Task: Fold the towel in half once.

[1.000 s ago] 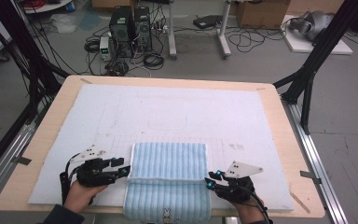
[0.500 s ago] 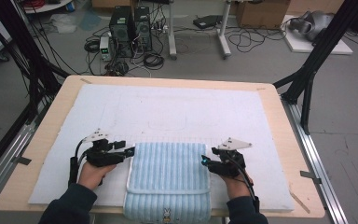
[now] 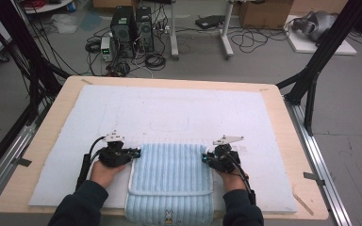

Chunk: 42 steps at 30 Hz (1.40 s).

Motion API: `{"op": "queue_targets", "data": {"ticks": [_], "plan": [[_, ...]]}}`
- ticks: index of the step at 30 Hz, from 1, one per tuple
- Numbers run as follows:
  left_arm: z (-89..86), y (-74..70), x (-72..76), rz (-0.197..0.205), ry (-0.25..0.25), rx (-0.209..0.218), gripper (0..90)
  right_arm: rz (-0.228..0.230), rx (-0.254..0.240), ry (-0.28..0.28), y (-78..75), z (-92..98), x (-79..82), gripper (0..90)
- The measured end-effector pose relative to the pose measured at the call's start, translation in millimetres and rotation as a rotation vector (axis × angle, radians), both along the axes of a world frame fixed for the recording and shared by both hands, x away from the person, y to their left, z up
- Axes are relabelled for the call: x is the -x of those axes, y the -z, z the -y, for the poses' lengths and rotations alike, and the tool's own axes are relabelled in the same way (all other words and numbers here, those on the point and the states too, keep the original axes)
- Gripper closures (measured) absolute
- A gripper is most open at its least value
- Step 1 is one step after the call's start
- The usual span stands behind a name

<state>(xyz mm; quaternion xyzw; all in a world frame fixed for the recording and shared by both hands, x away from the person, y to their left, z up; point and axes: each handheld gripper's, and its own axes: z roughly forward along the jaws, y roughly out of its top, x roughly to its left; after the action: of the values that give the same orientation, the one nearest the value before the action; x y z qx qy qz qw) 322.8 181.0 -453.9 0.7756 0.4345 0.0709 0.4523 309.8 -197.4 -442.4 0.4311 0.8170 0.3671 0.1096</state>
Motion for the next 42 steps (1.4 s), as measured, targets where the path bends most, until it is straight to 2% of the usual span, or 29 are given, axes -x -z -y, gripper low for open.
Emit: {"op": "queue_targets", "data": {"ticks": [2,5,7,10,13,19,22,27,29,33,34,37,39,42], "plan": [[-0.9,-0.4,-2.4,0.002,-0.013,0.001,86.7,0.023,0.033,-0.014,-1.4,-3.7,0.9,85.7],[-1.1,-1.0,-9.0,-0.001,-0.035,0.017,86.9,0.046,0.048,-0.008,-3.1,-4.4,-3.9,86.1],[-0.5,-2.9,-15.3,0.003,-0.033,0.008,86.8,0.054,0.053,0.0,-4.6,-5.1,-9.0,86.0],[0.5,-8.1,-24.8,0.035,-0.048,0.026,86.8,0.08,0.055,0.019,-7.0,-5.4,-17.5,86.0],[1.7,-11.0,-36.8,0.043,-0.057,0.024,86.8,0.088,0.039,0.039,-9.3,-4.2,-27.8,85.9],[1.3,-15.7,-60.1,0.073,-0.092,0.033,86.7,0.128,0.047,0.061,-13.9,-7.5,-50.4,85.8],[0.7,-16.9,-70.4,0.07,-0.111,0.039,86.7,0.157,0.051,0.076,-17.0,-10.4,-61.4,85.7],[1.6,-14.3,-81.9,0.091,-0.139,0.073,86.6,0.164,0.07,0.101,-15.6,-12.5,-79.8,85.7],[1.0,-8.6,-85.1,0.077,-0.143,0.062,86.6,0.156,0.067,0.103,-12.7,-12.9,-85.4,85.5],[2.6,-2.5,-86.4,0.056,-0.136,0.054,85.6,0.142,0.095,0.108,-4.7,-17.7,-89.9,84.5],[2.3,-1.8,-86.6,0.048,-0.14,0.058,83.4,0.137,0.098,0.108,-3.4,-17.8,-90.3,82.6],[-1.3,-2.2,-85.7,0.003,-0.162,0.07,60.3,0.147,0.083,0.138,-6.6,-15.3,-88.8,65.0],[-2.1,-4.8,-81.9,0.002,-0.153,0.07,53.8,0.157,0.065,0.146,-11.9,-12.6,-85.3,58.9],[-1.6,-12.4,-70.8,0.029,-0.117,0.077,51.2,0.181,0.046,0.137,-21.0,-8.7,-75.7,52.2]]}}
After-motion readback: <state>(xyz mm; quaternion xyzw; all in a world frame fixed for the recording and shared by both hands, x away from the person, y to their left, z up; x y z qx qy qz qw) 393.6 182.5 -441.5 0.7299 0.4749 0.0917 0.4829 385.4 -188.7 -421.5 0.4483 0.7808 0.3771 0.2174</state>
